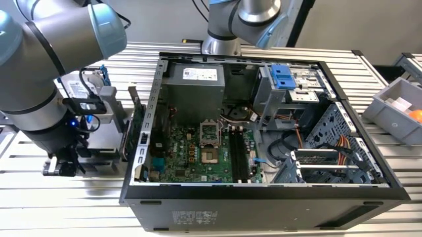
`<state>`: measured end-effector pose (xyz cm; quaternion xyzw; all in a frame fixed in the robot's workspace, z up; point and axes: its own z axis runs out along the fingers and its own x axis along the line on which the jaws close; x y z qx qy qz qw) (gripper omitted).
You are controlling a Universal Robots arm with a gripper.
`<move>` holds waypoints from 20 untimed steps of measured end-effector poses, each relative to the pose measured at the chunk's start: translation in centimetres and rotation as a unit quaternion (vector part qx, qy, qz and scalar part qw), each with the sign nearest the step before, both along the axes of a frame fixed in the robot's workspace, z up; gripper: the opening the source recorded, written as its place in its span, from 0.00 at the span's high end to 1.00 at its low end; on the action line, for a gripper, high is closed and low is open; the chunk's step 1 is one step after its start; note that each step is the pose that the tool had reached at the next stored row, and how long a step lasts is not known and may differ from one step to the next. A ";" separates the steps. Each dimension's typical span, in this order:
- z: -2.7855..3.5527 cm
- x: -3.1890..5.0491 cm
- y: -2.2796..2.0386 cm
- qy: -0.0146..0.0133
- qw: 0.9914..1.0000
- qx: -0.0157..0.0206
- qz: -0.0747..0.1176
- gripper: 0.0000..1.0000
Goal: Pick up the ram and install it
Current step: 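Pick up the ram and move it above insertion slot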
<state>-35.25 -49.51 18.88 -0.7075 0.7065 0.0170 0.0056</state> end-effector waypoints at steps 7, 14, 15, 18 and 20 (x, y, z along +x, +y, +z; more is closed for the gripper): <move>-0.05 0.00 0.00 0.000 1.000 0.000 0.000 0.00; -0.08 0.00 0.00 0.000 1.000 0.000 0.000 1.00; -0.09 0.00 0.00 0.000 1.000 0.000 0.000 1.00; -0.10 0.00 0.00 0.000 1.000 0.000 0.000 1.00; -0.11 0.00 0.01 0.000 1.000 0.000 0.000 1.00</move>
